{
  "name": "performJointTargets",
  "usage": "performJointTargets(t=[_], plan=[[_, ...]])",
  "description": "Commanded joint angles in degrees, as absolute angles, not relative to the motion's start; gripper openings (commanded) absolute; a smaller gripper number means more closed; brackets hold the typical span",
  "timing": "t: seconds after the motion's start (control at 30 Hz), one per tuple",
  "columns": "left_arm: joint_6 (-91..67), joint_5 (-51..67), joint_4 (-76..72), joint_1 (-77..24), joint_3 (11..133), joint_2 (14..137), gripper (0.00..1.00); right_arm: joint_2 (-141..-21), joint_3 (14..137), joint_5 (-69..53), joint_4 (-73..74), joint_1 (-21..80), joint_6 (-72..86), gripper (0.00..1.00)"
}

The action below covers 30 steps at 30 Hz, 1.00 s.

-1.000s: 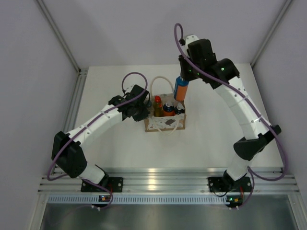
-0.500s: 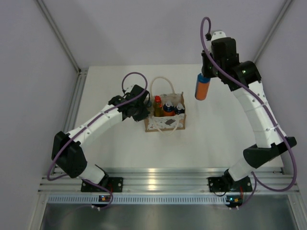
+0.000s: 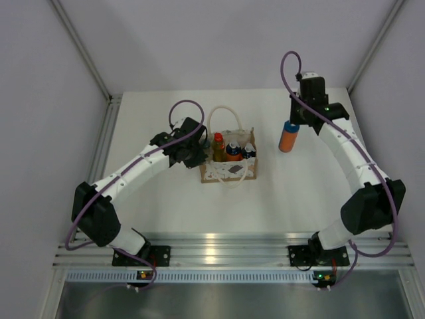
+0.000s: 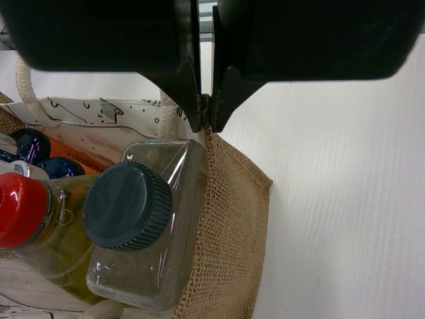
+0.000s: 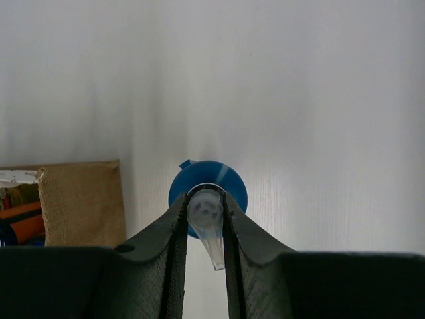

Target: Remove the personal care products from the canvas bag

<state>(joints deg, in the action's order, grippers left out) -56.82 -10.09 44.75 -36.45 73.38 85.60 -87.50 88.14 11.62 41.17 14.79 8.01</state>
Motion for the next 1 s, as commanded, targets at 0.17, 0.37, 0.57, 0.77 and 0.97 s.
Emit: performJointTargets(t=[0.17,0.37,0.57,0.77,0.97], plan=[[-54.9,-10.9,45.6,-36.5,72.9,85.5,0.00,-92.0,89.3,4.9,26.9,11.2,8.2,0.00],[-54.9,-10.3,45.6,-36.5,72.4,85.1,0.00,-96.3,89.2,4.3,26.9,10.8,7.4,0.00],[-55.0,-10.4,45.6,-36.6,72.3,84.6,0.00,-97.3,87.0,4.7,27.0,10.7,7.9,0.40],[-54.8,-10.0,45.6,-36.6,72.2,84.6,0.00,-94.6,87.4,3.3,27.5,10.9,8.3,0.60],[-54.8,-9.9,45.6,-36.5,72.4,85.3,0.00,-89.4,90.5,1.3,32.3,16.2,6.2,0.58]])
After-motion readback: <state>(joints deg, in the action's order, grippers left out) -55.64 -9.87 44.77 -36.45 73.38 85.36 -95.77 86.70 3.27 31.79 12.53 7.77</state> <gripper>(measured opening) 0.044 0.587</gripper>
